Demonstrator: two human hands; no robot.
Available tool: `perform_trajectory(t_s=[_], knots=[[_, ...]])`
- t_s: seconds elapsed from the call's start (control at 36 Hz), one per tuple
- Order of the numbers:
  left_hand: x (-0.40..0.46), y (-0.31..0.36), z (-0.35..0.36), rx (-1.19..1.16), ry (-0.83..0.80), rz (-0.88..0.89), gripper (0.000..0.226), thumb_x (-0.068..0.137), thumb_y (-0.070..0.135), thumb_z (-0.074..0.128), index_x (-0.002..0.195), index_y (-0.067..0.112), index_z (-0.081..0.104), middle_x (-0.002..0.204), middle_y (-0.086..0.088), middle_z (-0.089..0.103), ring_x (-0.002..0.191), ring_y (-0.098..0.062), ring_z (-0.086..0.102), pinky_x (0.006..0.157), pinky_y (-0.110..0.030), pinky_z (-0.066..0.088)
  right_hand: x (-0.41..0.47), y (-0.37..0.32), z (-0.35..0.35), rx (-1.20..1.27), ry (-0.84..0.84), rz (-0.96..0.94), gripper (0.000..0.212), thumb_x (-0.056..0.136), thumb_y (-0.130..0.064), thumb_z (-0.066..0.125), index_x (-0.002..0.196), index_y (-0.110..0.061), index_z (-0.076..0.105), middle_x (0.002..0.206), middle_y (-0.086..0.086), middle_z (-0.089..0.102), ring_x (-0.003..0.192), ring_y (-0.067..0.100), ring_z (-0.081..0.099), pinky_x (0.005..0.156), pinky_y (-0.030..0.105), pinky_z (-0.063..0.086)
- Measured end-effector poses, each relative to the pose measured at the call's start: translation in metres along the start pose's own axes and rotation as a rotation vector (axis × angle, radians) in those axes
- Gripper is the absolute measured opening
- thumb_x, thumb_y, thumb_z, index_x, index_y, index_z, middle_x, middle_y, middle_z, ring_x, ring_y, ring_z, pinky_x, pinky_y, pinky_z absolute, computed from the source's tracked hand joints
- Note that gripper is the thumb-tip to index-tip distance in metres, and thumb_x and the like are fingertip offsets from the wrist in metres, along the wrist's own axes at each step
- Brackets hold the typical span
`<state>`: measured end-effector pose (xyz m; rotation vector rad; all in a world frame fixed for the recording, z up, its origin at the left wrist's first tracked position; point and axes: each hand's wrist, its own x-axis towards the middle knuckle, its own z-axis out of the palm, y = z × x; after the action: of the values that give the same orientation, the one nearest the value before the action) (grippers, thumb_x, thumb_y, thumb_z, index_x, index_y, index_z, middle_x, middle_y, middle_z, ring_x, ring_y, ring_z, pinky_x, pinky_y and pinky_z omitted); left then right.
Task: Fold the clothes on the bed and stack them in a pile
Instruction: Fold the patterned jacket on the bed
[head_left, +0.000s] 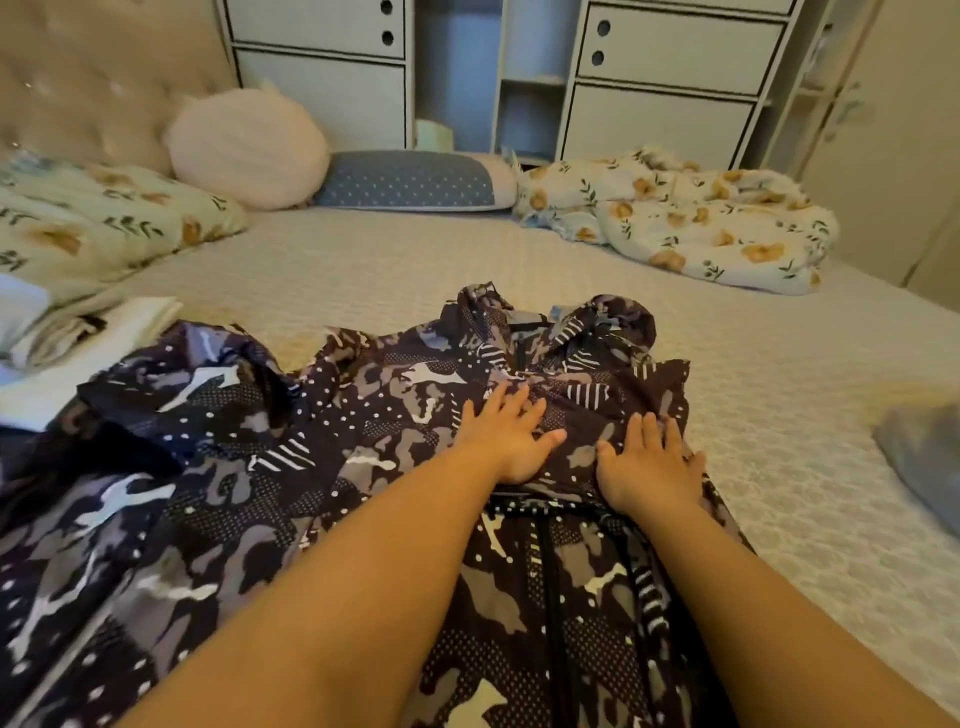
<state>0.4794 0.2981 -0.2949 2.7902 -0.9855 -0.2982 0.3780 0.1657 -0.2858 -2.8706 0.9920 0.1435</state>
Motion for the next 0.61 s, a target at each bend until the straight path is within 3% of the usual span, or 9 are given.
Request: perform_trajectory(t_s=[0.11,0.19,0.28,0.36,0.44,0.5,0.56,0.61], knots=[[-0.034,-0.015,-0.022,-0.069,-0.132,-0.022,0.062,0.095,0.064,0.009,0.151,0.038,0.006,0.161,0.006,-0.007,0.147,-0.024,-0.011,0.113,-0.055,-0.008,-0.017,-0.006,-0.023,-0.321,0.002,-0.031,0.067,0.099,-0.049,0.008,0.153,-0.010,0.000,0.160,0.008,-0.007,0.146,0.029,-0.011,0.115,0.055,-0.003],[-0.073,-0.052,-0.052,0.070,0.035,-0.043,0.059,0.097,0.060,0.013,0.151,0.037,0.010,0.161,0.002,0.007,0.147,-0.026,0.001,0.113,-0.056,-0.007,-0.034,-0.026,-0.040,-0.424,0.075,-0.180,0.061,0.100,-0.038,0.021,0.153,-0.012,0.006,0.160,0.010,-0.003,0.146,0.031,-0.007,0.116,0.055,0.002],[-0.119,-0.110,-0.085,0.214,0.284,-0.147,0.053,0.100,0.046,0.029,0.150,0.032,0.019,0.157,-0.002,0.023,0.144,-0.027,0.018,0.114,-0.056,0.002,-0.057,-0.062,-0.052,-0.264,0.119,-0.349,0.060,0.096,-0.036,0.037,0.150,-0.017,0.019,0.159,0.007,0.011,0.146,0.029,0.006,0.116,0.050,0.014],[-0.171,-0.172,-0.107,0.176,0.383,-0.376,0.061,0.094,0.042,0.046,0.149,0.027,0.024,0.150,-0.008,0.031,0.136,-0.032,0.031,0.113,-0.054,0.021,-0.078,-0.108,-0.056,-0.130,0.123,-0.521,0.057,0.093,-0.039,0.043,0.145,-0.018,0.032,0.152,0.008,0.026,0.140,0.029,0.022,0.112,0.046,0.027],[-0.220,-0.221,-0.109,0.109,0.345,-0.524,0.078,0.086,0.043,0.060,0.150,0.024,0.020,0.146,-0.013,0.031,0.129,-0.035,0.038,0.099,-0.047,0.043,-0.099,-0.159,-0.051,-0.068,0.072,-0.635,0.059,0.093,-0.041,0.045,0.146,-0.020,0.031,0.153,0.007,0.025,0.140,0.028,0.022,0.111,0.043,0.028],[-0.243,-0.242,-0.105,0.069,0.279,-0.579,0.083,0.082,0.043,0.067,0.149,0.021,0.021,0.144,-0.014,0.032,0.127,-0.033,0.042,0.095,-0.045,0.044,-0.111,-0.190,-0.048,-0.007,0.032,-0.679,0.060,0.093,-0.040,0.048,0.147,-0.023,0.030,0.156,0.004,0.021,0.143,0.027,0.019,0.113,0.042,0.025],[-0.257,-0.251,-0.097,0.053,0.248,-0.627,0.071,0.083,0.042,0.066,0.141,0.016,0.033,0.135,-0.013,0.042,0.119,-0.032,0.049,0.090,-0.042,0.045,-0.120,-0.218,-0.045,0.061,-0.020,-0.718,0.058,0.094,-0.040,0.048,0.147,-0.024,0.031,0.156,0.003,0.022,0.142,0.028,0.020,0.113,0.042,0.025],[-0.262,-0.252,-0.091,0.084,0.260,-0.666,0.045,0.090,0.036,0.058,0.128,0.015,0.046,0.120,-0.011,0.053,0.106,-0.030,0.056,0.079,-0.038,0.046,-0.129,-0.240,-0.044,0.118,-0.082,-0.760,0.055,0.095,-0.040,0.047,0.146,-0.024,0.033,0.154,0.004,0.026,0.140,0.028,0.024,0.111,0.041,0.030]])
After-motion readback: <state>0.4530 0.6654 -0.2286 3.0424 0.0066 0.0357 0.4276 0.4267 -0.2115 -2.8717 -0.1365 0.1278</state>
